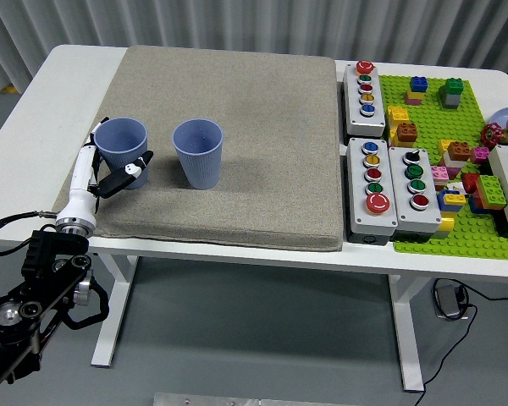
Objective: Pick cup pour cup place
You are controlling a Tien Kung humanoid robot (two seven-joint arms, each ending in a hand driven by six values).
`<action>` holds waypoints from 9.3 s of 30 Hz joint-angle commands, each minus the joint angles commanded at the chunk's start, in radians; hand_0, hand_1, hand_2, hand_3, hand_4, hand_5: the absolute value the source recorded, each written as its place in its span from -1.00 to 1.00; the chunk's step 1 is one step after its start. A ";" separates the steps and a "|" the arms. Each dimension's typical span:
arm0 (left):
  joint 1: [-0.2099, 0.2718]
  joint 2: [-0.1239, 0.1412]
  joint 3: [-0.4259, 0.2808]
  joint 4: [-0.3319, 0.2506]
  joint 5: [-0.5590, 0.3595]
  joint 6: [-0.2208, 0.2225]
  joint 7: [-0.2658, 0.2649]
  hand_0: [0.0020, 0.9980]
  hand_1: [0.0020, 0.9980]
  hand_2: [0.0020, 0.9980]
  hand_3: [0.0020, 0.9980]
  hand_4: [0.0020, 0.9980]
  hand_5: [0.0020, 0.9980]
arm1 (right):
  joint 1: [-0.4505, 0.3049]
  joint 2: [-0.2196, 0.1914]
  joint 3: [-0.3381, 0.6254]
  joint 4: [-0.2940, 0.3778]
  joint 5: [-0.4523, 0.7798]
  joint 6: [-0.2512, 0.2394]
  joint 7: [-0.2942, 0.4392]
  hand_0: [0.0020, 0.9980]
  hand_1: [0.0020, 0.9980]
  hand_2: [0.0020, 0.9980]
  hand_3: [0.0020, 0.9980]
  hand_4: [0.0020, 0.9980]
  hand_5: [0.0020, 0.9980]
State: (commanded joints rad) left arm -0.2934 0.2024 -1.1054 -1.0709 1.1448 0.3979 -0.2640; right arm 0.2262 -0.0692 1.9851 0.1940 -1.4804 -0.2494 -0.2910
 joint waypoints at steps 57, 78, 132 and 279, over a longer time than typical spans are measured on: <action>-0.092 0.120 -0.038 -0.196 0.648 0.005 0.244 -0.03 0.07 0.16 0.17 0.45 -0.68 | -0.014 -0.004 -0.005 0.001 0.009 -0.004 0.001 0.35 0.20 0.13 0.16 -1.00 -0.90; -0.110 0.165 -0.007 -0.264 0.978 -0.057 0.306 -0.02 0.06 0.15 0.16 0.44 -0.70 | -0.008 -0.006 -0.004 0.000 0.013 -0.005 0.003 0.35 0.20 0.13 0.16 -1.00 -0.92; -0.241 0.271 0.192 -0.254 1.124 -0.103 0.403 -0.03 0.05 0.14 0.16 0.46 -0.65 | -0.008 -0.007 -0.012 0.001 0.031 -0.010 0.000 0.35 0.20 0.13 0.16 -1.00 -0.91; -0.517 0.487 0.572 -0.317 1.124 -0.121 0.554 0.02 0.07 0.13 0.14 0.33 -0.84 | -0.010 -0.018 -0.052 -0.003 0.113 -0.031 0.016 0.35 0.20 0.13 0.16 -1.00 -0.91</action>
State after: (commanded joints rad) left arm -0.8103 0.6897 -0.5336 -1.3878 2.2689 0.2766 0.2902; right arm 0.2165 -0.0871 1.9330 0.1905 -1.3670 -0.2801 -0.2745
